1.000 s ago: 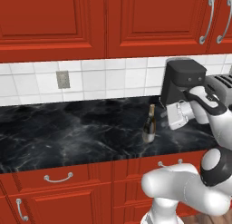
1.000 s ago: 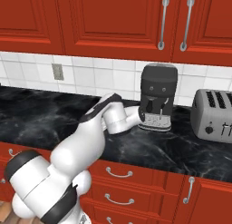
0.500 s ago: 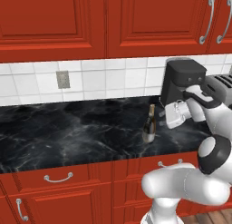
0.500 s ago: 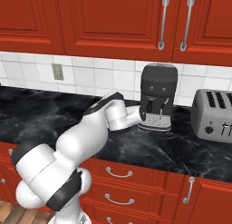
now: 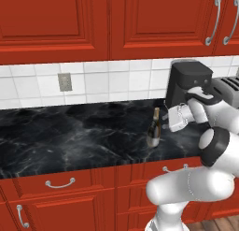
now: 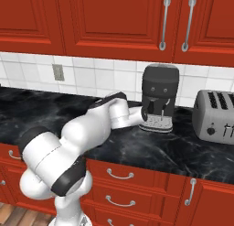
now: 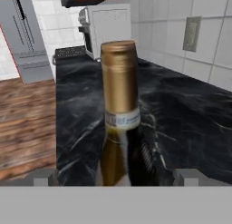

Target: There is a wine glass and glass cup on the dining counter. Place the wine bottle next to the wine glass and the juice bottle next to the glass cup.

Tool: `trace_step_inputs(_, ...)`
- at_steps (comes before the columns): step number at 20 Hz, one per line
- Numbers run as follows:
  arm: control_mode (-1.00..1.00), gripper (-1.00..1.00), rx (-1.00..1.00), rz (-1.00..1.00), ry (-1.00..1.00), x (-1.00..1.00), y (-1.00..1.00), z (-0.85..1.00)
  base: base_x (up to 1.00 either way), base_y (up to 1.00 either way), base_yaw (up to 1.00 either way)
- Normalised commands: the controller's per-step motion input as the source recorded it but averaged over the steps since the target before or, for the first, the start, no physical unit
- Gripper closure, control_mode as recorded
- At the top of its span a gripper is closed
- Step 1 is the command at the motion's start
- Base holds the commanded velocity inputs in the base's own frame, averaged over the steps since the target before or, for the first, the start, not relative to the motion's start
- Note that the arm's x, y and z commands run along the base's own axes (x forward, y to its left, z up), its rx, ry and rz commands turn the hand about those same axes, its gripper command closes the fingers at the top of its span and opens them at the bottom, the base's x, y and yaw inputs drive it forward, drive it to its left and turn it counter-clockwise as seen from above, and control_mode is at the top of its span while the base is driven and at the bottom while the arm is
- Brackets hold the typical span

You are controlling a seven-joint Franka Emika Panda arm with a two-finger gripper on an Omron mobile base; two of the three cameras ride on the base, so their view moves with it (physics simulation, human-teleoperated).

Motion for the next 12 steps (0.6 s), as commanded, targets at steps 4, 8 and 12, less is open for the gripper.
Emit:
trace_step_inputs(4, -1.00, -1.00, 0.00, 0.00, 0.00, 0.22, -0.04, -0.14, 0.00, 0.00, 0.00)
trace_step_inputs(8, -1.00, -1.00, 0.00, 0.00, 0.00, 0.16, -0.03, -0.11, 0.00, 0.00, 0.00)
trace_step_inputs(12, -1.00, -1.00, 0.00, 0.00, -0.02, 0.00, 0.01, -0.01, 0.00, 0.00, 0.00)
